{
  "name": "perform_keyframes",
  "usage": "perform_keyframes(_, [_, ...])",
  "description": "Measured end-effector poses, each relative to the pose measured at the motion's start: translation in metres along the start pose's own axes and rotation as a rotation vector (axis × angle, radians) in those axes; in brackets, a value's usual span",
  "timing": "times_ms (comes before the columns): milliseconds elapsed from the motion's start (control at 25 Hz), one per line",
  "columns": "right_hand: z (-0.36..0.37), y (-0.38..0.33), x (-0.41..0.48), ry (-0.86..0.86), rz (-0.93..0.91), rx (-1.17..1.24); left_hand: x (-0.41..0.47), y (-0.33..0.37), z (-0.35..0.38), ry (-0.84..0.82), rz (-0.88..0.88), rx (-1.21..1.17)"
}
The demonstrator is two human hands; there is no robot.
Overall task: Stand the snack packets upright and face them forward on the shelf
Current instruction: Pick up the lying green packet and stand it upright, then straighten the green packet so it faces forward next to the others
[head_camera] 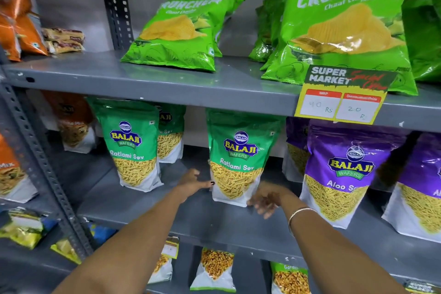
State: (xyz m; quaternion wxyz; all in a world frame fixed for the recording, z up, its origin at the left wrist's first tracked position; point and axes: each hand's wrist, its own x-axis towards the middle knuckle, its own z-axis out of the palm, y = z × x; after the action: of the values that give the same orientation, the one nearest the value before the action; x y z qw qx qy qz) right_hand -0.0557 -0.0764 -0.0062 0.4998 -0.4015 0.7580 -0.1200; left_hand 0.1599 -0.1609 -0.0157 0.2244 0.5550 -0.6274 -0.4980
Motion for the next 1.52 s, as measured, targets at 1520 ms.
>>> perform_keyframes(1520, [0.266, -0.179, -0.017, 0.278, -0.465, 0.512, -0.023, -0.138, -0.235, 0.064, 0.121, 0.182])
